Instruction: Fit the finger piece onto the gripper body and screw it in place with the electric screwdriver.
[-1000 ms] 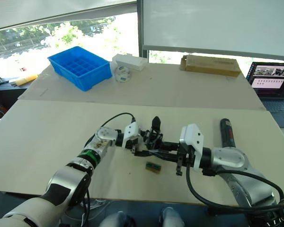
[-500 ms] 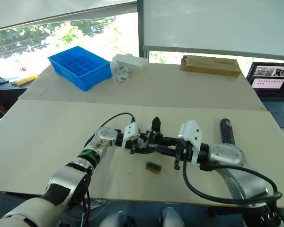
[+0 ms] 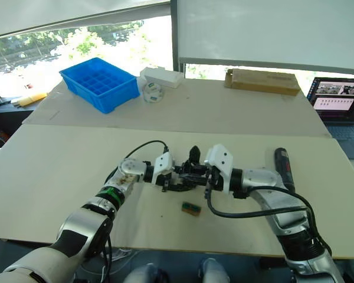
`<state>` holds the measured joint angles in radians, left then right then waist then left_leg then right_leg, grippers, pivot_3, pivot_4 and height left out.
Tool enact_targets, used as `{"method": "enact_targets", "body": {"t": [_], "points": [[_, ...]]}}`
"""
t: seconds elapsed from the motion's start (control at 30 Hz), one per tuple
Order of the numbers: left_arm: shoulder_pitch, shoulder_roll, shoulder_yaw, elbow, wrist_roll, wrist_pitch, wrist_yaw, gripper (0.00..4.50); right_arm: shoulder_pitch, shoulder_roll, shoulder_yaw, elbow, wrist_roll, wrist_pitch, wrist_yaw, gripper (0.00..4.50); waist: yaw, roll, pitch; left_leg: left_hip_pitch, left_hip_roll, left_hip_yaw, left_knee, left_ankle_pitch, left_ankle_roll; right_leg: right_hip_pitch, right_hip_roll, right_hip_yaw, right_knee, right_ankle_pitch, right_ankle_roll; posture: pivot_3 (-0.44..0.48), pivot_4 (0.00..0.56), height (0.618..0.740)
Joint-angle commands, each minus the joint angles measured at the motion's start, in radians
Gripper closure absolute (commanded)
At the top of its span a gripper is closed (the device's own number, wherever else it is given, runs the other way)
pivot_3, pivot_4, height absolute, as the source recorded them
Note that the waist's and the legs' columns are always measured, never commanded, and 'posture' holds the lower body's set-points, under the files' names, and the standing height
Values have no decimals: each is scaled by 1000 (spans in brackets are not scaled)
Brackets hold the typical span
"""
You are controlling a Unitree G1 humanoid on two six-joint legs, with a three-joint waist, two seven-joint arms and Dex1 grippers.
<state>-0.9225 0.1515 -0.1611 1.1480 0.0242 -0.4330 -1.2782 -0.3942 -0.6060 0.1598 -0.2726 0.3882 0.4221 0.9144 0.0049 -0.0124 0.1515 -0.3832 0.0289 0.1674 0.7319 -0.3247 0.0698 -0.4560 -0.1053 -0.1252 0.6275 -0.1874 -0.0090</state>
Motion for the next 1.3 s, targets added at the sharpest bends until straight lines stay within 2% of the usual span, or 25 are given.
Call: {"method": "enact_targets", "body": {"t": [0.03,0.27,0.97,1.17,1.3], "points": [[16,4,-6,-24,6,11,-3,2200,-22,1,0,0,-10,-22,23,4120,-1,0,0,0,0,0,0,0,0,0,0,0,0,0,0,0,150,740],[24,9,-7,-34,8,16,-7,2200,-49,13,11,69,-39,-19,34,4120,-5,0,0,1,0,0,0,0,0,0,0,0,1,0,0,0,150,740],[34,15,-8,-43,10,35,-3,2200,-53,9,61,48,-44,91,53,4120,-10,1,-1,2,0,0,0,0,0,1,0,0,1,0,0,0,150,740],[37,14,-9,-47,8,35,-6,2200,-91,-29,82,107,-78,184,32,4120,-15,1,-2,4,0,0,0,0,0,2,-1,1,2,0,0,0,150,740],[40,13,-9,-51,7,37,-8,2200,-112,-18,76,130,-40,256,29,4120,-15,0,-4,5,0,0,0,0,0,3,-1,1,2,0,0,0,150,740]]}}
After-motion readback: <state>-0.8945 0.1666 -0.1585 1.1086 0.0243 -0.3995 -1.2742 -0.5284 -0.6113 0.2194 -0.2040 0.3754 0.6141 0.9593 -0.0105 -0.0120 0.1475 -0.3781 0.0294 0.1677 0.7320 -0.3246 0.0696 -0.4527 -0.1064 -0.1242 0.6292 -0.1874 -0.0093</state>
